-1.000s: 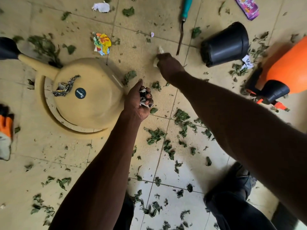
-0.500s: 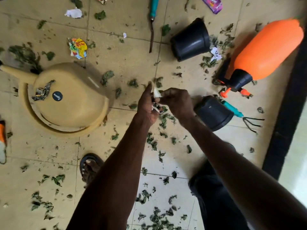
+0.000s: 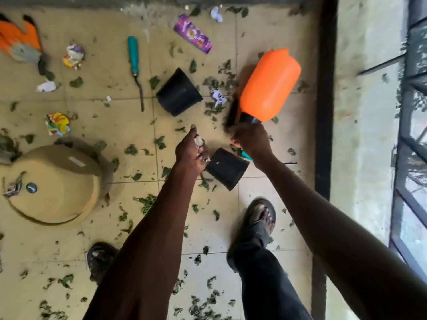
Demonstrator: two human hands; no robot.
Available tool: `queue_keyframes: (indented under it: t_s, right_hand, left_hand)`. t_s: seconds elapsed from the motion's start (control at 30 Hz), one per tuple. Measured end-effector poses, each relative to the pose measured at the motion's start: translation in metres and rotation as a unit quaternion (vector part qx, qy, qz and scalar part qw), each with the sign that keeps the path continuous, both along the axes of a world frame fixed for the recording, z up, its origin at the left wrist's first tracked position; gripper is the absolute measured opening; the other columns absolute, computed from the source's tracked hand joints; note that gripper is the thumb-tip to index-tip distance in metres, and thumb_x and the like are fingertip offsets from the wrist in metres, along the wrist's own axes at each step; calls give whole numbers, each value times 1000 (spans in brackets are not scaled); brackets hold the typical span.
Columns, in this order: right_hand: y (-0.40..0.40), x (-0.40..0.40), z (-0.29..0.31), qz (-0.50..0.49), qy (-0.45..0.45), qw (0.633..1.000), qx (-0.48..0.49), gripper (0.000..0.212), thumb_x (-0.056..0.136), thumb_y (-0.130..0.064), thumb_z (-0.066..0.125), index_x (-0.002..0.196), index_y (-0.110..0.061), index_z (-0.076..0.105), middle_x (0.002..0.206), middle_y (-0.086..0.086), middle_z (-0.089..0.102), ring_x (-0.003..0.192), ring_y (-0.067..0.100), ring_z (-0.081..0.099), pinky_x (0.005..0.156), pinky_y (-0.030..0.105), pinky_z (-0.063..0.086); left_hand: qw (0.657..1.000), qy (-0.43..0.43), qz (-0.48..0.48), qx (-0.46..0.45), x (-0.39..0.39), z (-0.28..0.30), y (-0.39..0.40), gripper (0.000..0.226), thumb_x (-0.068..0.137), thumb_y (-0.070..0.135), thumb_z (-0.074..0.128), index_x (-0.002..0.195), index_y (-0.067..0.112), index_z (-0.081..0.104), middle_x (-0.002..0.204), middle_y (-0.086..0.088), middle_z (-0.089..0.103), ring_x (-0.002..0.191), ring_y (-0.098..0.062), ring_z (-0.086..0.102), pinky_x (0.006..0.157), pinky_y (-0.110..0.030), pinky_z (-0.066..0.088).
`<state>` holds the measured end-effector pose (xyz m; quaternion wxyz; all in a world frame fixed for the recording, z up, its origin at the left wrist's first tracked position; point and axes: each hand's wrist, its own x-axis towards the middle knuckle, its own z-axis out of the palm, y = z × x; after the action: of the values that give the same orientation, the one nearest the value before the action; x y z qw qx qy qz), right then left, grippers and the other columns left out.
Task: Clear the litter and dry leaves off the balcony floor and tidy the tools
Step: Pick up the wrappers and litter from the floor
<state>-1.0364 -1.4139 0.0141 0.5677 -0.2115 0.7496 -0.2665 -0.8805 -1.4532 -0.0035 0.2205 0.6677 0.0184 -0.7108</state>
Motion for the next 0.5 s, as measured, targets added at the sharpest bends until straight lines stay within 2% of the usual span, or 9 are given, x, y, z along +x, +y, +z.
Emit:
queue_keyframes:
  t_s: [0.07,0.1,0.17,0.23,0.33,0.4,0.5]
  right_hand:
    - [-8,-21,-16,67,137,988,-15,24,85,-2,54,85,-16,74,82,3,68,73,17,62,69,31,49]
    - [-16,-24,-24,116,183,976,-23,23,83,-3,54,82,-14,74,81,3,69,75,20,63,68,32,45]
    - [-34,-20,-38,237,253,938,-28,21,82,-3,51,87,-4,72,90,15,71,85,32,65,70,37,45]
    - [-54,-13,-49,315,297,901,-34,24,87,-3,45,95,1,67,99,21,68,94,37,63,72,40,42]
    - [-78,0,-74,279,310,905,-86,34,89,-4,38,110,3,64,102,22,65,94,34,63,76,39,43]
    - [-99,9,-98,211,312,922,-87,38,91,0,41,124,-4,60,116,20,64,105,34,62,85,37,46]
    - [-116,13,-130,217,342,914,-40,36,98,-4,39,131,-2,53,126,21,60,115,31,59,93,36,46]
  left_hand:
    - [1000,25,8,1,-11,2,-8,43,97,44,54,65,21,36,40,2,31,28,-11,22,31,-19,16]
    - [999,39,11,-9,-14,3,-13,44,98,44,52,65,21,35,39,2,30,27,-10,21,30,-19,16]
    - [998,64,15,-25,-20,0,-23,44,100,42,48,65,21,33,39,2,29,26,-10,21,29,-19,17]
    - [997,78,9,-26,-23,-12,-31,42,102,41,46,67,21,33,40,3,29,26,-9,21,28,-18,17]
    - [996,93,-3,-11,-19,-38,-41,40,102,41,45,69,20,36,41,3,30,26,-9,22,29,-18,17]
    - [995,99,-9,-6,-10,-54,-48,40,102,40,45,70,19,38,41,3,31,27,-9,24,29,-17,17]
    - [994,108,-14,-12,3,-75,-52,37,102,38,46,71,19,39,43,4,34,29,-8,28,28,-17,19]
